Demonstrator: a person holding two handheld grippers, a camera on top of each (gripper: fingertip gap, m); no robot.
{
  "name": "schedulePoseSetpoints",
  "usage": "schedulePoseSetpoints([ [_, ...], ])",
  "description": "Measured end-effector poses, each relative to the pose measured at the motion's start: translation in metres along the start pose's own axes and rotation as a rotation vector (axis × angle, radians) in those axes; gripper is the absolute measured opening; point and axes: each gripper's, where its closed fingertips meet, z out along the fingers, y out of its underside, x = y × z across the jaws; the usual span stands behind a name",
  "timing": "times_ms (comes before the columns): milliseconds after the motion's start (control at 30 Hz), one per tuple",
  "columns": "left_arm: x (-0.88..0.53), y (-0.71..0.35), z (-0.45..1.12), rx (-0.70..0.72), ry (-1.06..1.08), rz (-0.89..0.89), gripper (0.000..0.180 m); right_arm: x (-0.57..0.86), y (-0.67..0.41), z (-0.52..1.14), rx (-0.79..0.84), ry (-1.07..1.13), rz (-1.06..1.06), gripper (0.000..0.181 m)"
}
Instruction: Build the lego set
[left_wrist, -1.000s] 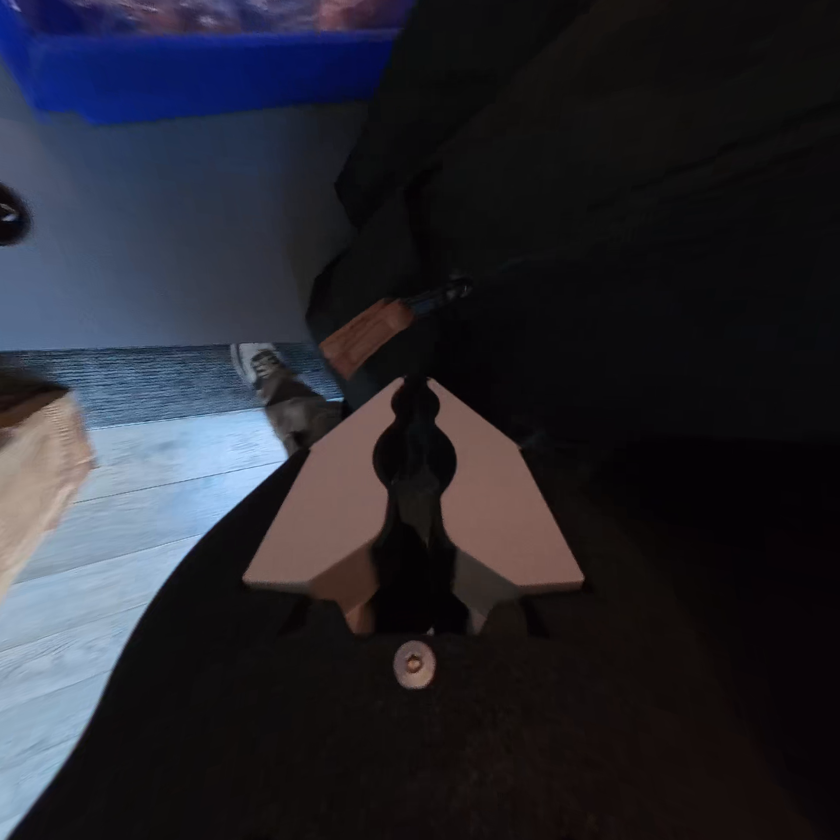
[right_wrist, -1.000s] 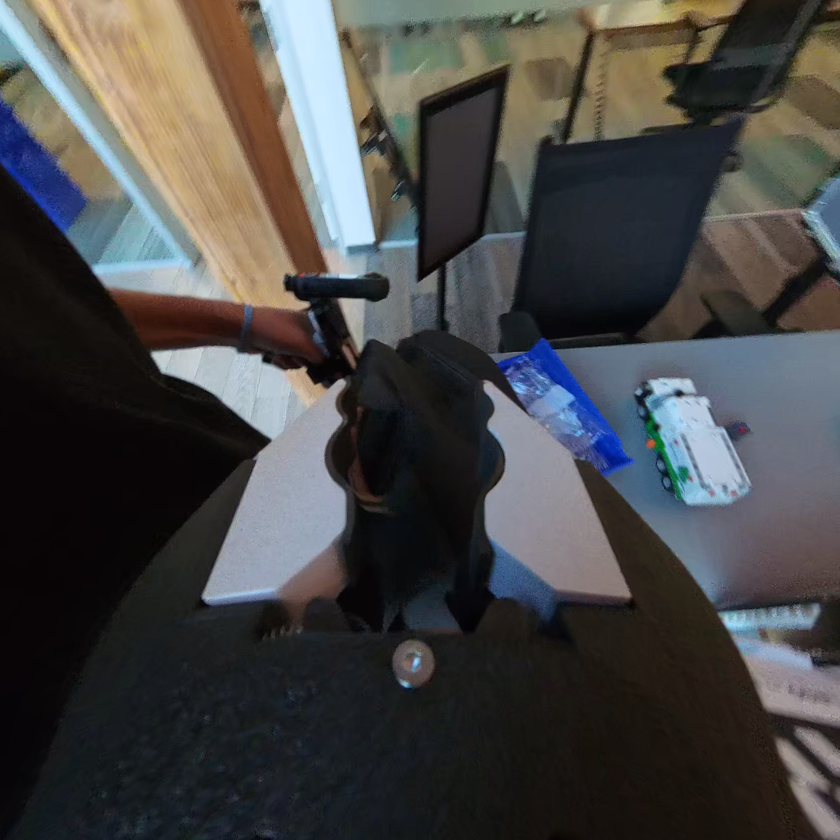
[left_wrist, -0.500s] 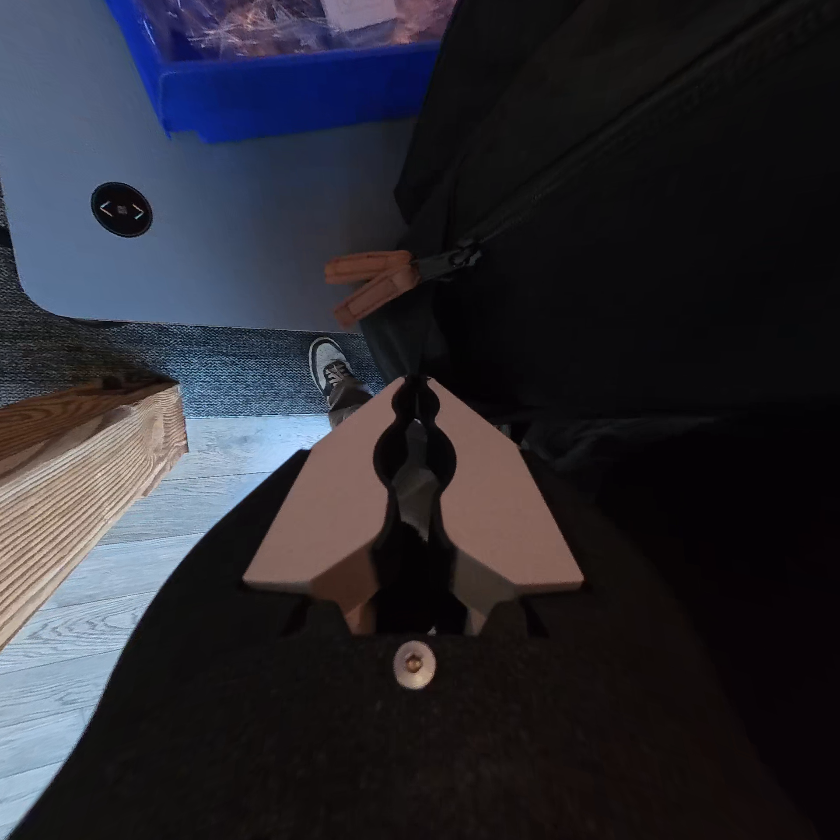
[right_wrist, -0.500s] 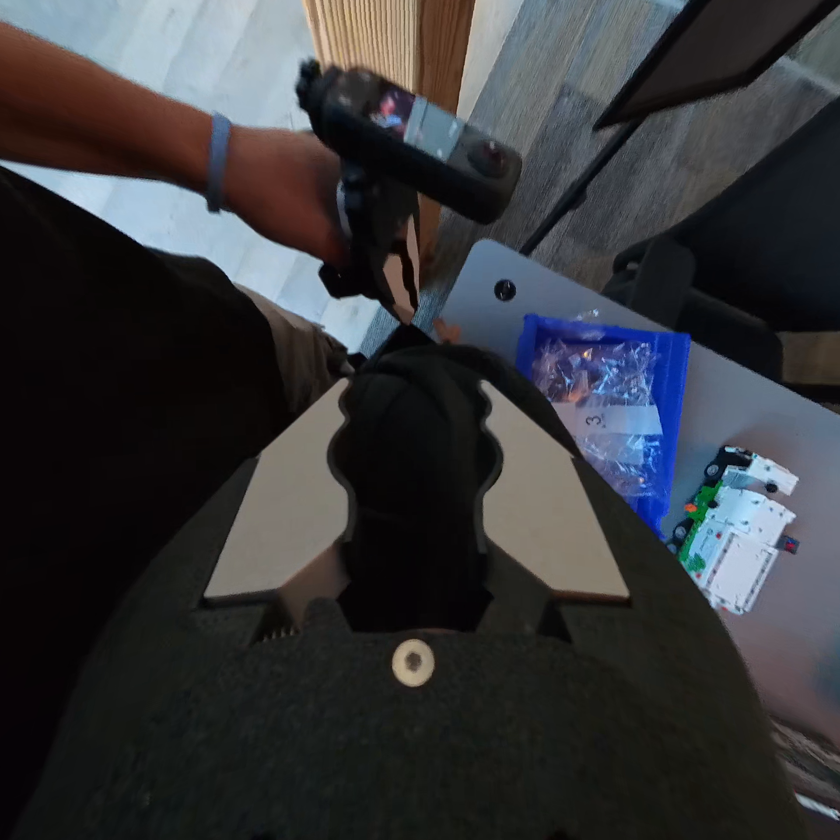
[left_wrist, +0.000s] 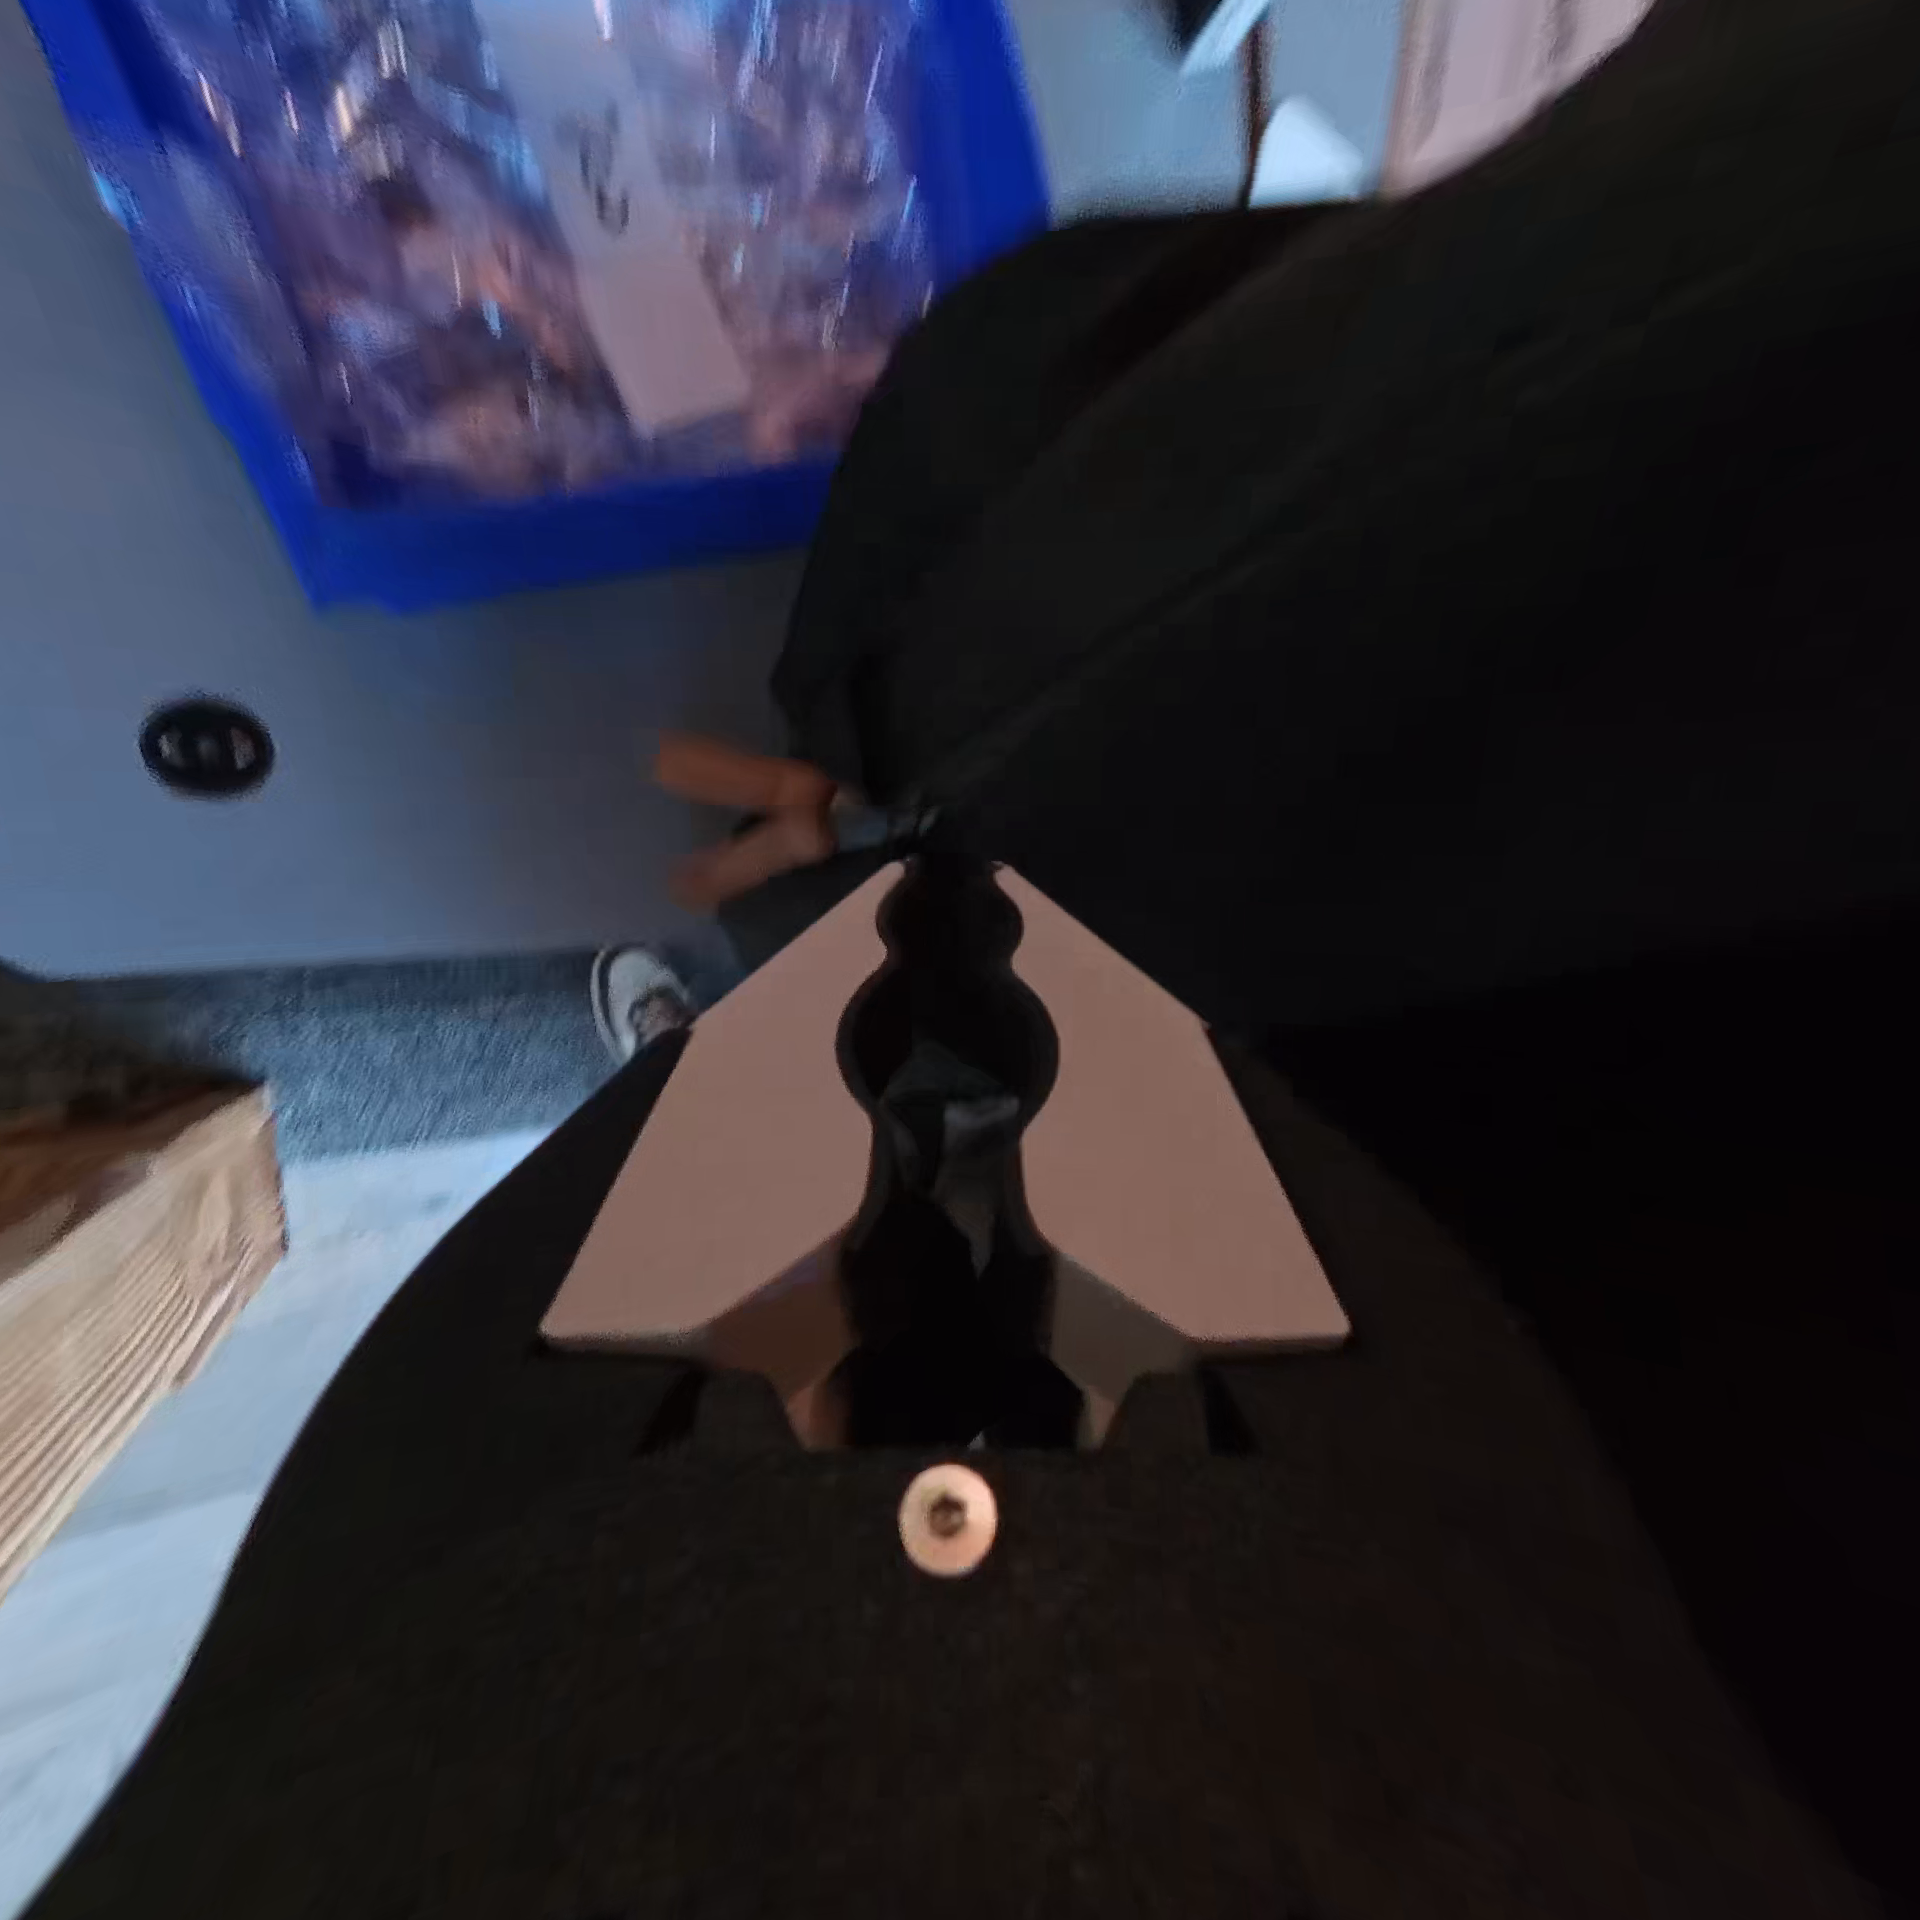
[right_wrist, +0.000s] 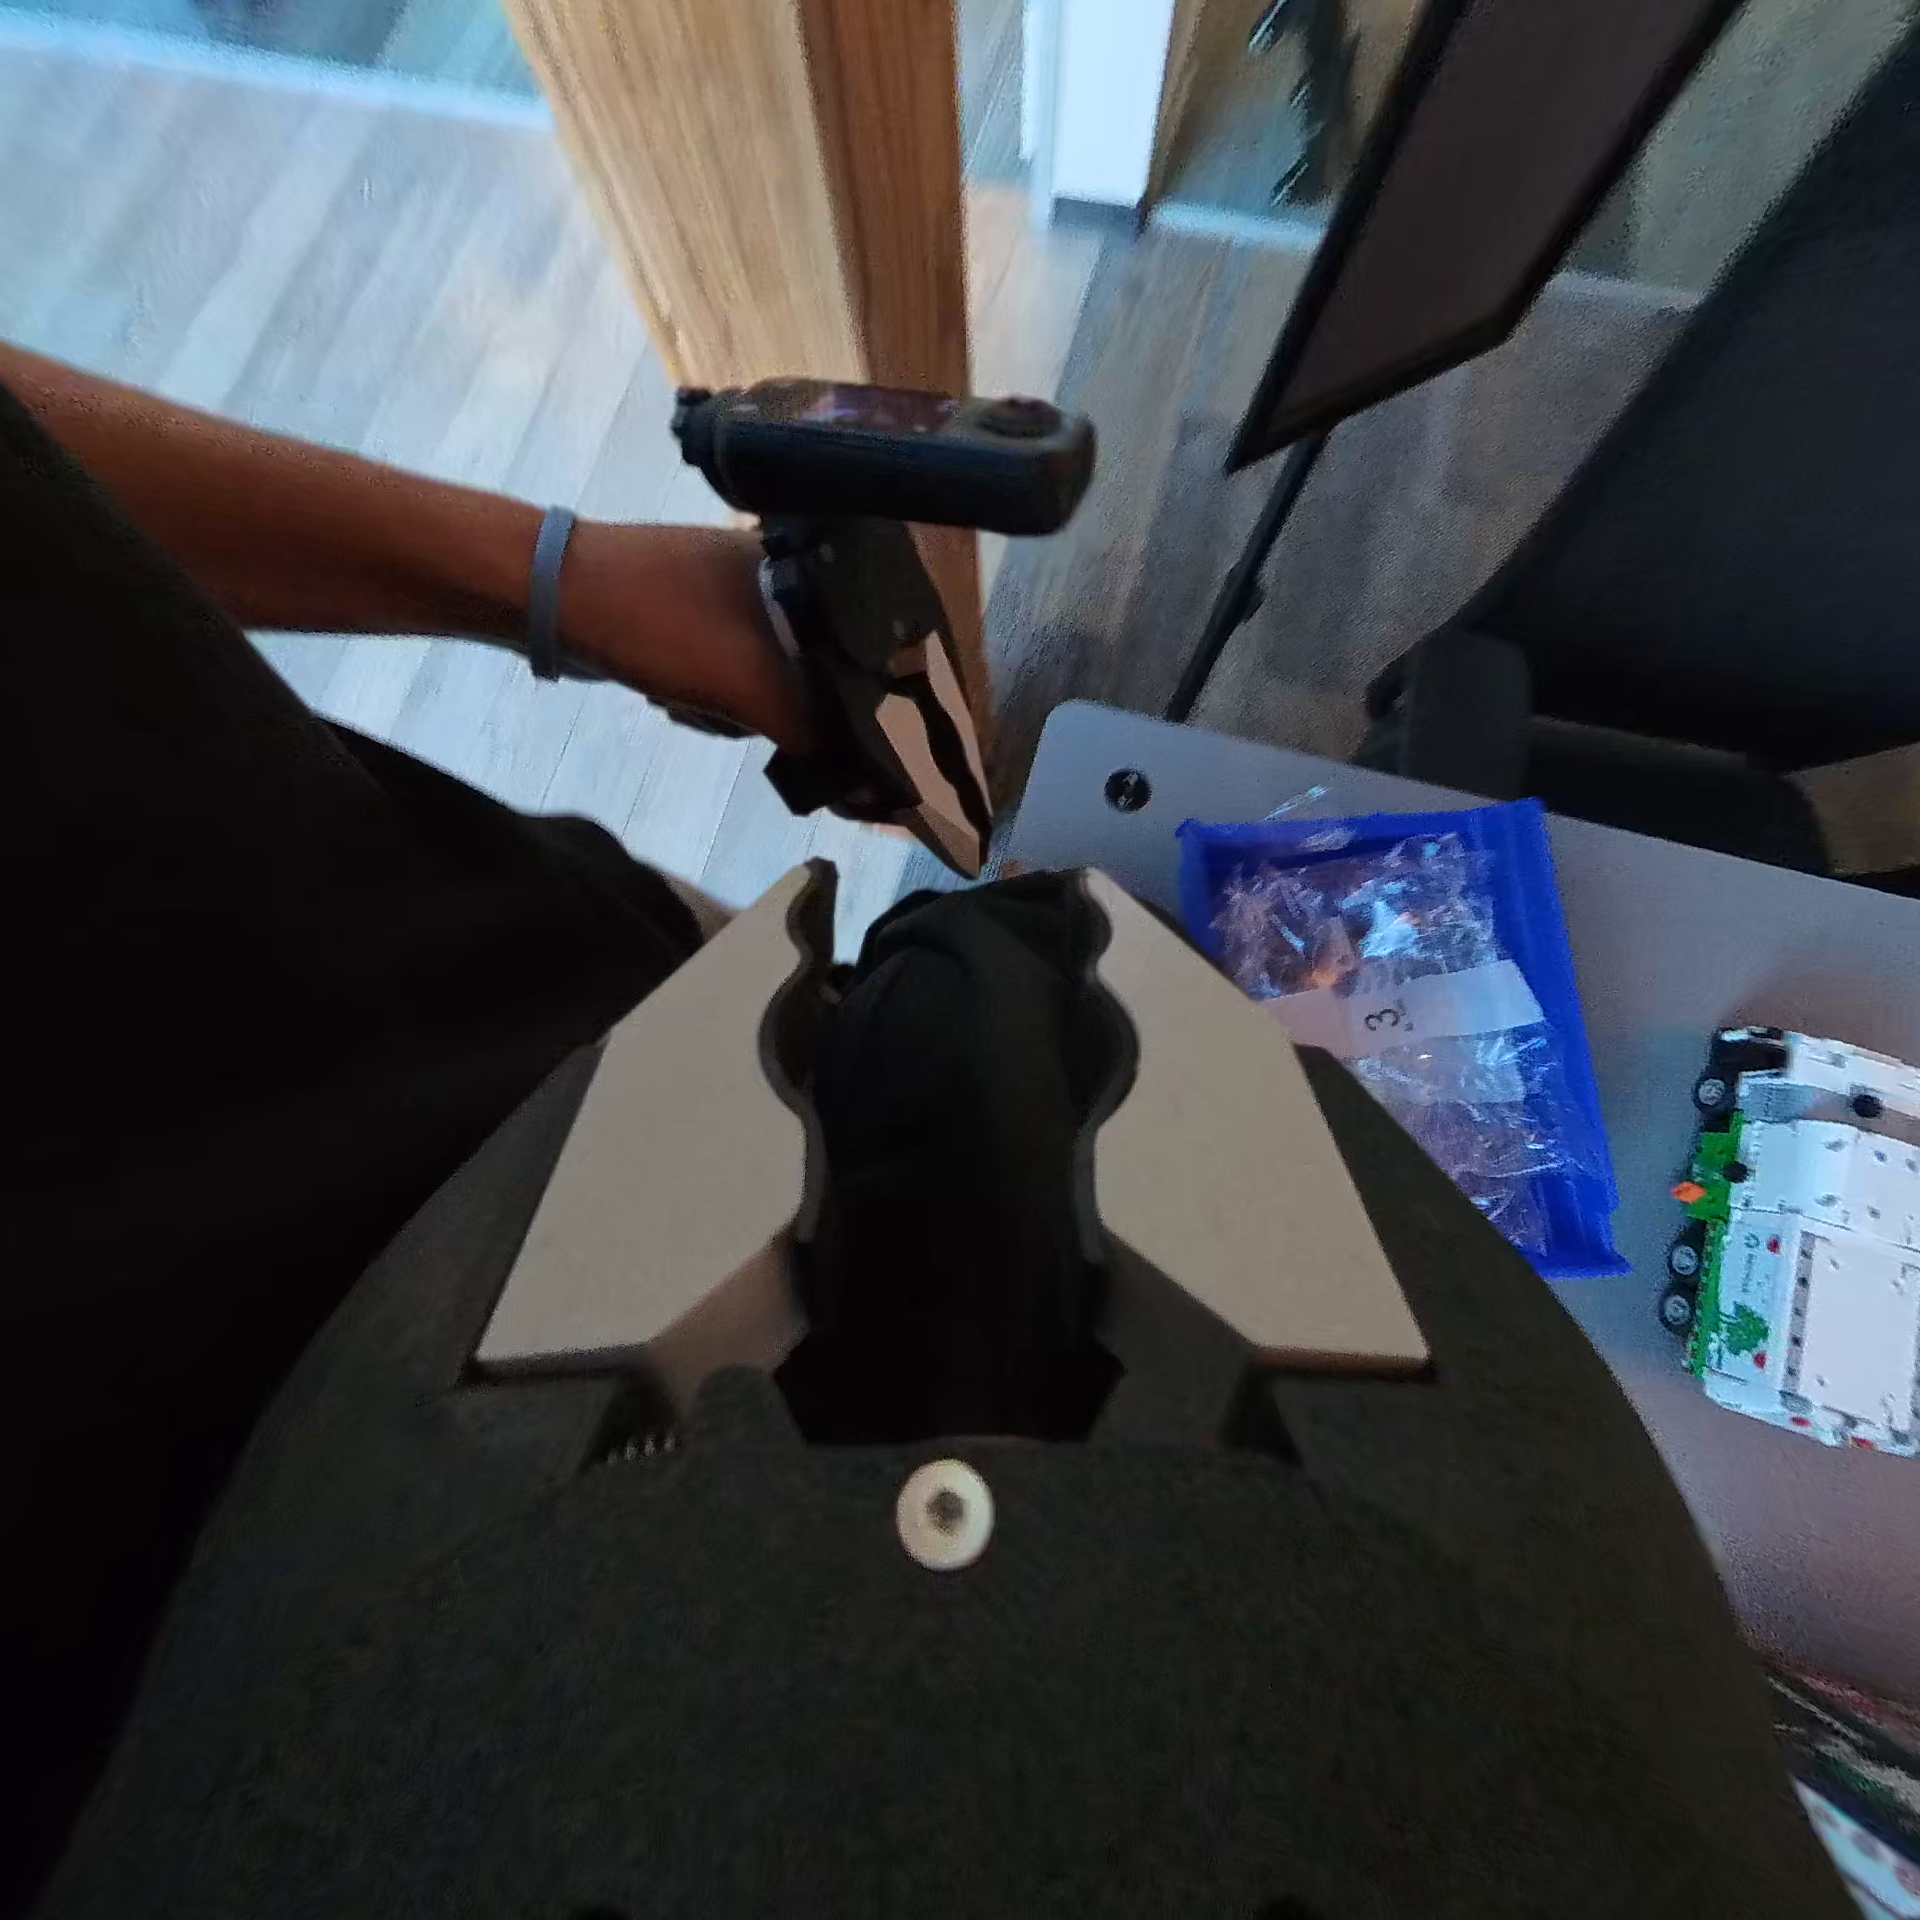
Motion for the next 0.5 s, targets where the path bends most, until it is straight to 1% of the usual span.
schedulePoseSetpoints([
  [100,0.016,-0.053,-0.032,0.138,0.048,0.065,0.015,0.016,-0.008,-0.042,0.144,0.148,0.045,0.043],
  [267,0.096,-0.157,-0.102,0.439,0.120,0.370,0.027,0.027,0.026,-0.135,0.357,0.450,0.171,0.042],
  [333,0.146,-0.186,-0.126,0.549,0.177,0.478,0.033,0.022,0.056,-0.164,0.388,0.536,0.249,0.040],
  [400,0.197,-0.204,-0.142,0.637,0.228,0.563,0.039,0.013,0.093,-0.184,0.371,0.596,0.317,0.040],
  [433,0.220,-0.210,-0.145,0.670,0.242,0.597,0.042,0.007,0.112,-0.192,0.359,0.616,0.351,0.040],
  [500,0.267,-0.209,-0.142,0.685,0.278,0.668,0.045,-0.007,0.143,-0.206,0.358,0.671,0.417,0.040],
])
